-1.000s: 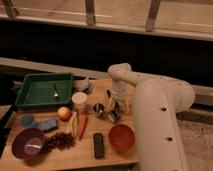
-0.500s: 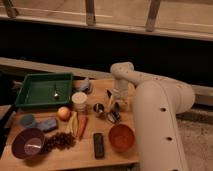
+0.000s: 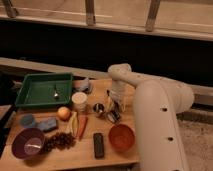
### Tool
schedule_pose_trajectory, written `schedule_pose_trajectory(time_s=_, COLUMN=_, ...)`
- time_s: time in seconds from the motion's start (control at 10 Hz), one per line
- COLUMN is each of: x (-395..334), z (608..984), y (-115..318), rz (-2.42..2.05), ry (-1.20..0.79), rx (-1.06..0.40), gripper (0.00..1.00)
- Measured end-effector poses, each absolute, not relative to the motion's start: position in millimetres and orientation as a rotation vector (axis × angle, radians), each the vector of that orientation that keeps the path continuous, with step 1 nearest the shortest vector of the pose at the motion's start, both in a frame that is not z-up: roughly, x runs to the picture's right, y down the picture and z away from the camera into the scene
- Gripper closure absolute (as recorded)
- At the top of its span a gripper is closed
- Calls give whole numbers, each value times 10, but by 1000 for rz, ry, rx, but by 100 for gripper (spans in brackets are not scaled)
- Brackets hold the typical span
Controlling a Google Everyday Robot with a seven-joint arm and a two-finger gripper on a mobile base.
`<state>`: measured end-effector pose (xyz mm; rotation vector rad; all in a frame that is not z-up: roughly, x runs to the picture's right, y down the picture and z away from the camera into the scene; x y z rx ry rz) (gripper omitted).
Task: Wipe purple bowl with brush
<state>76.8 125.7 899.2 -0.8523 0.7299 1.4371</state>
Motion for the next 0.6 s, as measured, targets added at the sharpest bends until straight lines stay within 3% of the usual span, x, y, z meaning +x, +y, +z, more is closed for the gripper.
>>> schedule_pose_trajectory(time_s=0.4, x=694, z=8964, y=1283, rz=1388, ry=713, rx=-855, gripper=96)
schedule_pose_trajectory(time_s=0.6, x=722, z=8928, y=1250, rz=1399, ry=695, rx=-856, gripper=100)
